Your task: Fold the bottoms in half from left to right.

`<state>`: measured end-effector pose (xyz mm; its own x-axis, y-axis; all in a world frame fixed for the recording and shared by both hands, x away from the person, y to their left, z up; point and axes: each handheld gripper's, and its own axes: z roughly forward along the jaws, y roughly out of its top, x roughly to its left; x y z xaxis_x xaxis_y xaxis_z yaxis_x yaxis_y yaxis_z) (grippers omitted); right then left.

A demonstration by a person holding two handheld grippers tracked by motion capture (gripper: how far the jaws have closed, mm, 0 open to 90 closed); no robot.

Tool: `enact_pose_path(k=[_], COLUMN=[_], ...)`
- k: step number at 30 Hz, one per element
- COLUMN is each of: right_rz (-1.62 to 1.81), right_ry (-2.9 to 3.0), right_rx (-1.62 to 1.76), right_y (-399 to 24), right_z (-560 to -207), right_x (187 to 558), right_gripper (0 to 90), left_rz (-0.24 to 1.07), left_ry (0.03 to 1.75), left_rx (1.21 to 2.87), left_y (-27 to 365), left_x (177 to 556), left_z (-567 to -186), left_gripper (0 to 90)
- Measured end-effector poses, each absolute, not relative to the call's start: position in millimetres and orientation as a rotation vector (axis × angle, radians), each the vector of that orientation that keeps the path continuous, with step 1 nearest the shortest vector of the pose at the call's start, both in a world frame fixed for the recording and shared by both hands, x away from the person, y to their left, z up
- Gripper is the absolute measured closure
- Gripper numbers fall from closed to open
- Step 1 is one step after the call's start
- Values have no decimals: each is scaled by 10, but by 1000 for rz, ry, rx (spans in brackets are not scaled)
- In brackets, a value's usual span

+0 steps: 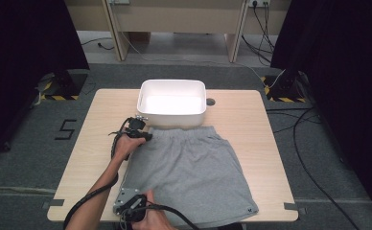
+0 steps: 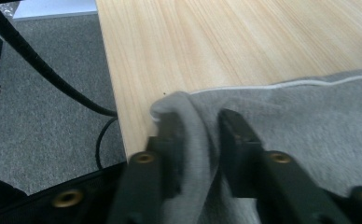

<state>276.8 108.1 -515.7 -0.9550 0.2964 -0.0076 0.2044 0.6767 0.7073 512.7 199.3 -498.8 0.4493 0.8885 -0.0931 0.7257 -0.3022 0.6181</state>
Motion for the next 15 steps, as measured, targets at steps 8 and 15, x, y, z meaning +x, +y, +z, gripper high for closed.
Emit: enact_pose_path(k=[8, 15], right_rz=[1219, 1311], right_ry=[2803, 2784], right_rx=[439, 416], right_y=[978, 968], right_z=[-5145, -4967], right_x=[2835, 2800], right_gripper=[857, 861], left_rz=[328, 353], left_ry=[1354, 1336], left_rx=[2091, 2154], left_y=[2024, 2078], left_x=[5130, 5088], left_z=[-4989, -4823], left_gripper=[788, 794])
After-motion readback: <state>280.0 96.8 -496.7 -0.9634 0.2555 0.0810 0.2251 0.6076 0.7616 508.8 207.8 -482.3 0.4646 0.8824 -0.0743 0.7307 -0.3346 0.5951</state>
